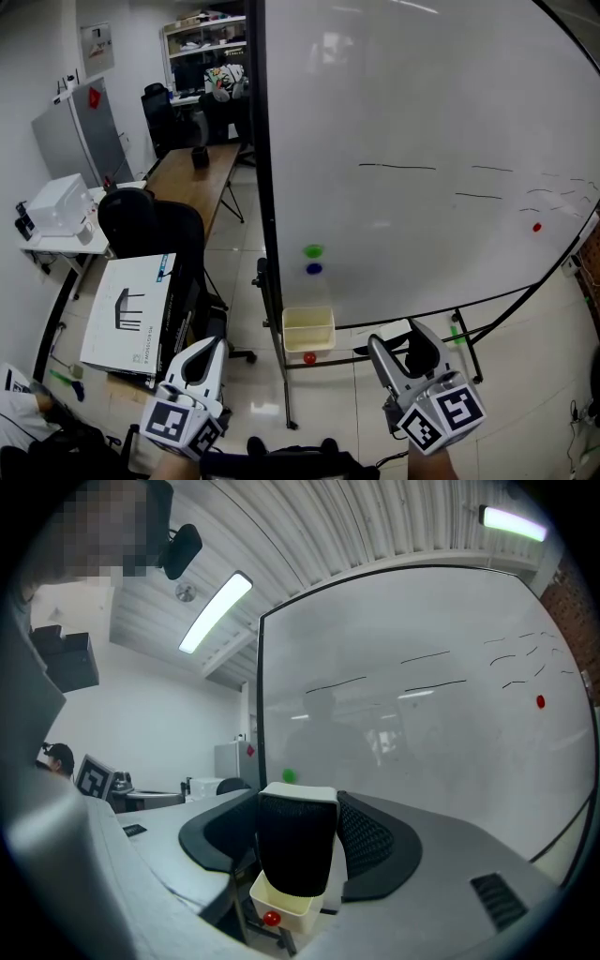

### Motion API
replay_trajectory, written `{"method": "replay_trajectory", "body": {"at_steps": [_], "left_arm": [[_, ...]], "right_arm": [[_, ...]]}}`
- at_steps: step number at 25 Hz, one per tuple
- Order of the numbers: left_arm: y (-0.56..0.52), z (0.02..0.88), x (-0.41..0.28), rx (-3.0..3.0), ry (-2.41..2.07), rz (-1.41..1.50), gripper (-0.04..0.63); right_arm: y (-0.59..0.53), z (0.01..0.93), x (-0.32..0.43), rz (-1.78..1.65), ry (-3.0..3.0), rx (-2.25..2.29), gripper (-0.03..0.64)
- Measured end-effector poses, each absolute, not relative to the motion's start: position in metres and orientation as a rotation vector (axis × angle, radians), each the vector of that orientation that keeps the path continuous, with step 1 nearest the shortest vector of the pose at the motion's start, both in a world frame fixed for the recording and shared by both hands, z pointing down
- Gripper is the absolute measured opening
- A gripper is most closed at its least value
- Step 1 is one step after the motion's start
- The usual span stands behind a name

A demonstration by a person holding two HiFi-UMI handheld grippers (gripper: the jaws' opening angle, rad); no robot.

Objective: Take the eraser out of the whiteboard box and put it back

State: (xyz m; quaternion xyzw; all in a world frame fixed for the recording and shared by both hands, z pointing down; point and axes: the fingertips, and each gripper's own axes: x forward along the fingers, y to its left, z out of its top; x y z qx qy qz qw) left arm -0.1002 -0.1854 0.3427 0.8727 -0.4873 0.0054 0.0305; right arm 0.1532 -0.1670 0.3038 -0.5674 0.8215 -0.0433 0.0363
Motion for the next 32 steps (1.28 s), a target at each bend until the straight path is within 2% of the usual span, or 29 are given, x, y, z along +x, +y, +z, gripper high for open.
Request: {"method": "replay_trajectory", "body": {"at_steps": [14,32], "left_arm": [[-0.201,0.349,-0.12,2.672,-1.516,0.021,0.018],[-0.248,0.405,-0.146,2.579,-1.511,0.089,0.018]], "right_arm": [[-0.196,0.314,0.128,-0.147,2.536,-1.742,0.284],[-0.293,0.411,0.06,-0.202,2.635,-1.777,0.285]]}}
